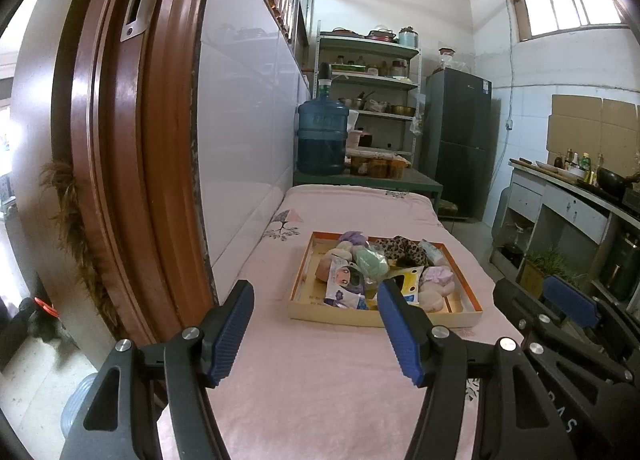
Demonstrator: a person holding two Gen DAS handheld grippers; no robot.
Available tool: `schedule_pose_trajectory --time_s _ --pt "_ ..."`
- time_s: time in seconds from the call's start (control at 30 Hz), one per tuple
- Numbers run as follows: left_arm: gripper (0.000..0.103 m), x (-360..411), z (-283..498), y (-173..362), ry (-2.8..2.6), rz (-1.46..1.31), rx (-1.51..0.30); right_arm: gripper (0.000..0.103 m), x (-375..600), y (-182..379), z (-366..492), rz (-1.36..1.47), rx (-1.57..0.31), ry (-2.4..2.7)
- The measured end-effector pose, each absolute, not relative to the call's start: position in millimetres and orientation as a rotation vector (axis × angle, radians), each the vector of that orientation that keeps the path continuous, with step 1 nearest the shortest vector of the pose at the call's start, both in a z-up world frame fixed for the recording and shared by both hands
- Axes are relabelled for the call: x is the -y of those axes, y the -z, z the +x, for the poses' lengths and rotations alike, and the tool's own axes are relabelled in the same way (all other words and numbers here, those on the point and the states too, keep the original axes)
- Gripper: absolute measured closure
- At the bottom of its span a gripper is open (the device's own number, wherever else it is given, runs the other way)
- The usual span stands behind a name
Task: Organize soft objects
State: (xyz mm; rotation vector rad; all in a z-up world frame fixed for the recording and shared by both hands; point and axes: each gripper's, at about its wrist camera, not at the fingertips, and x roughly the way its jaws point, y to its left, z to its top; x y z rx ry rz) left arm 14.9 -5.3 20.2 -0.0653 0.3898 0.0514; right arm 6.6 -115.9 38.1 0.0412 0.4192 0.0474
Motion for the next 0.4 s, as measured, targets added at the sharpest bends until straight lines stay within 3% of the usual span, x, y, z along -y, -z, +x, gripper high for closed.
schedule_pose_trajectory --time_s 0.4 --pt "0.039 5.0 16.1 -19.8 -0.053 -0.071 -0.389 0.047 115.3 -37.9 6.9 0.041 -0.422 -0.047"
